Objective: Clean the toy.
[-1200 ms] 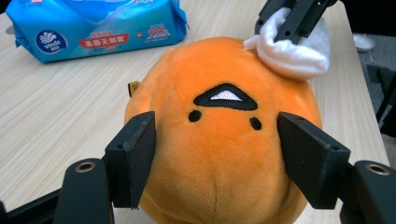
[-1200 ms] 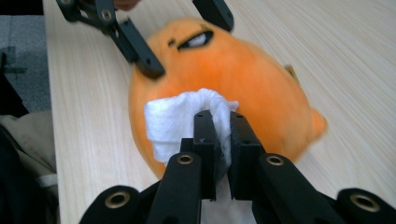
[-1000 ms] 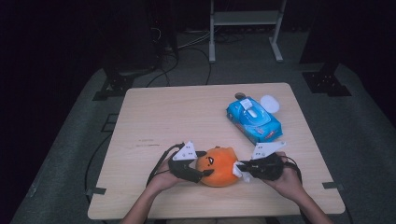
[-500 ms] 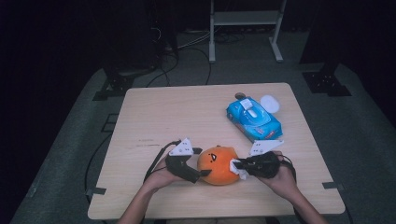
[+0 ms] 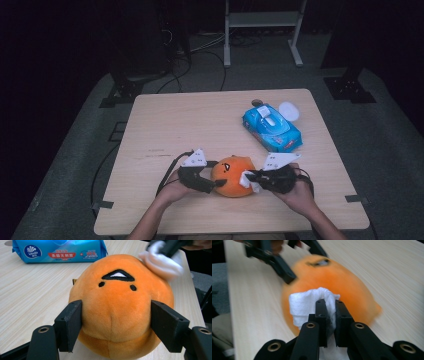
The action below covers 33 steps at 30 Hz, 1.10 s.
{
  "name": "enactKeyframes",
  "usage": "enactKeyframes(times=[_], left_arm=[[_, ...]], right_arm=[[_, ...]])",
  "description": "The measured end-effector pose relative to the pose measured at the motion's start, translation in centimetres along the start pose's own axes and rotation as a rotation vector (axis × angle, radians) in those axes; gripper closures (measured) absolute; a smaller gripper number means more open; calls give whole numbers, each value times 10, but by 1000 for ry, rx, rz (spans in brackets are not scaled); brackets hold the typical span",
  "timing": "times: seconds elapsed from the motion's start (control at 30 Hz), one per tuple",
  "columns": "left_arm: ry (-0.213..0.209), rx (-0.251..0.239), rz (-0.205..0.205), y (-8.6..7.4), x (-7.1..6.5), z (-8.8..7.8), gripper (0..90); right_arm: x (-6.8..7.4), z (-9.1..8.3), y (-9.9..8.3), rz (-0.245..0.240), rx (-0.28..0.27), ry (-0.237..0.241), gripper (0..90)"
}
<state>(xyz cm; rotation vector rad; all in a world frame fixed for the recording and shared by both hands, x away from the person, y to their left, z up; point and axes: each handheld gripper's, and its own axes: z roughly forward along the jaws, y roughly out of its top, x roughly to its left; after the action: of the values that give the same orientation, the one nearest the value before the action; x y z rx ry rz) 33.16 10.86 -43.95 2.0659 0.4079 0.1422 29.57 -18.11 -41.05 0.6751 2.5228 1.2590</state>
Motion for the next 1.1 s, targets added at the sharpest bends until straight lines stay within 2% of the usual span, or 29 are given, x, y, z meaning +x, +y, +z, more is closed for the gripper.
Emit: enactKeyframes(times=[0.03, 0.1, 0.17, 0.27, 0.4, 0.5, 0.53, 0.57, 0.67, 0.8, 0.87, 0.97, 1.03, 1.1], left_arm=[[1, -3, -3, 0, 0, 0, 285], [4, -11, -13, -2, 0, 0, 284], [27, -22, -34, -2, 1, 1, 271], [56, -31, -50, -3, 3, 2, 258], [106, -46, -90, -4, 9, 0, 331], [64, -51, -88, -8, 13, -3, 321], [34, -61, -96, -10, 13, -4, 321], [22, -67, -101, -10, 13, -3, 318], [-21, -71, -72, -7, 9, -1, 290], [-37, -37, -7, -2, 0, 2, 264], [5, -51, 27, 1, 0, -1, 264], [72, -121, 21, 5, 2, 0, 190], [74, -133, 35, 7, 2, 4, 193], [38, -131, 30, 8, 0, 9, 274]], right_arm=[[-7, -3, -6, 30, 3, -9, 825], [-14, -7, -13, 56, 7, -19, 825], [-19, -10, -18, 79, 7, -21, 825], [-17, -9, -18, 76, 14, -13, 826], [-5, -1, -11, 54, 8, 30, 825], [6, 6, -4, 0, 28, 24, 825], [6, 7, -4, -2, 27, 26, 824], [3, 6, -5, 4, 25, 32, 825], [-6, 4, -8, 37, 19, 25, 824], [-17, -1, -13, 71, 14, 5, 823], [-19, -2, -15, 70, 14, 3, 823], [-21, -3, -17, 73, 13, 7, 824], [-23, -3, -17, 72, 16, -5, 824], [-24, -3, -17, 70, 19, -19, 824]])
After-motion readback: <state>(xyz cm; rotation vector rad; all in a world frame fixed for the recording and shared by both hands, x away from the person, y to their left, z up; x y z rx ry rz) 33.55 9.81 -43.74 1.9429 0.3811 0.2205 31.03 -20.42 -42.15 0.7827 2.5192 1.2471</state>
